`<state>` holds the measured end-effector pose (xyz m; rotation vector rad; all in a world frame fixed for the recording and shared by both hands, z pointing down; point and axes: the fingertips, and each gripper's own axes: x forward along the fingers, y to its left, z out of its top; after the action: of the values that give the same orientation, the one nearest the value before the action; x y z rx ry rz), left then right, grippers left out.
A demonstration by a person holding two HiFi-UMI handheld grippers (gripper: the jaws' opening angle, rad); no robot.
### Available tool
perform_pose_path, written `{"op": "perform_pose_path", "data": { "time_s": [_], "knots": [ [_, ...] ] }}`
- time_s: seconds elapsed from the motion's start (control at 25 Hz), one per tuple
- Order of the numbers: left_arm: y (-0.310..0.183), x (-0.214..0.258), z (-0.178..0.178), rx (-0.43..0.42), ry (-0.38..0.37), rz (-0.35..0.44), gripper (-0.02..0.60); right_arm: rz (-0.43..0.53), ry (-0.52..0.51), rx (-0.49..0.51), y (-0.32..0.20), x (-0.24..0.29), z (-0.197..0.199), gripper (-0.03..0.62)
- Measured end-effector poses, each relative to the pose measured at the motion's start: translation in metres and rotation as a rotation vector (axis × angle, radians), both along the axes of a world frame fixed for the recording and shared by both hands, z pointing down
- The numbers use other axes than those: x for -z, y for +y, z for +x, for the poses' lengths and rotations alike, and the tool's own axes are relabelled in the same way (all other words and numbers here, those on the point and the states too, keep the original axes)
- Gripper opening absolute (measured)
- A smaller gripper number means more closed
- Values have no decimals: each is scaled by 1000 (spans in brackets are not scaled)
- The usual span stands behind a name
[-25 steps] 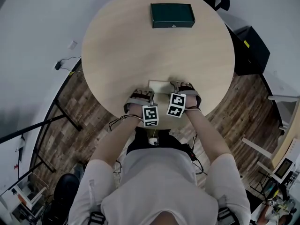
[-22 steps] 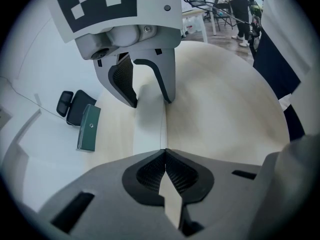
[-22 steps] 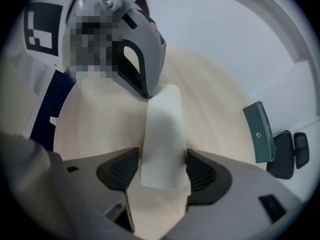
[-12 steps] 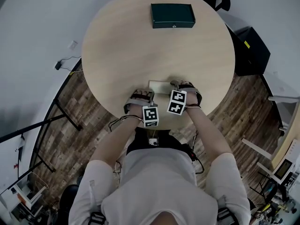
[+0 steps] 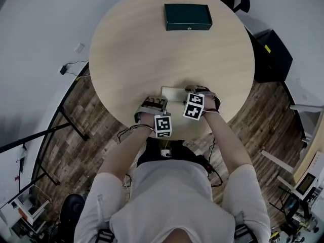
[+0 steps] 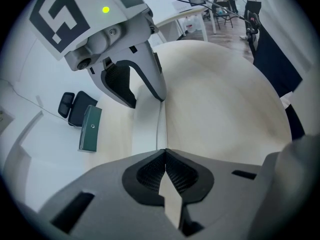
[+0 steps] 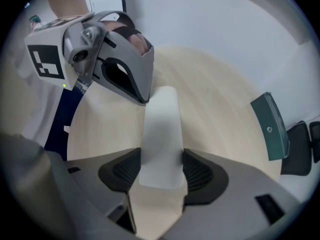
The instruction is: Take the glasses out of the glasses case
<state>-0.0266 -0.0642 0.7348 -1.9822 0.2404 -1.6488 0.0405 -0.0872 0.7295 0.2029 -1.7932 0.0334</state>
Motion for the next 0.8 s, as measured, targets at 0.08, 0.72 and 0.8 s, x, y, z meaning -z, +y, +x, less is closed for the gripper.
{"op": "perform_pose_path", "data": {
  "time_s": [0.08,0.72,0.8],
  "knots": [
    [0,0,1,2,1,1,9,-31,-22,-3,-1,2,0,267],
    [1,0,0,-3,-9,0,9,36,-176,-143,-29,38,13,75],
    [1,0,1,-3,-11,0,9,64,-194,-189,-39,43,19,38]
  ]
}}
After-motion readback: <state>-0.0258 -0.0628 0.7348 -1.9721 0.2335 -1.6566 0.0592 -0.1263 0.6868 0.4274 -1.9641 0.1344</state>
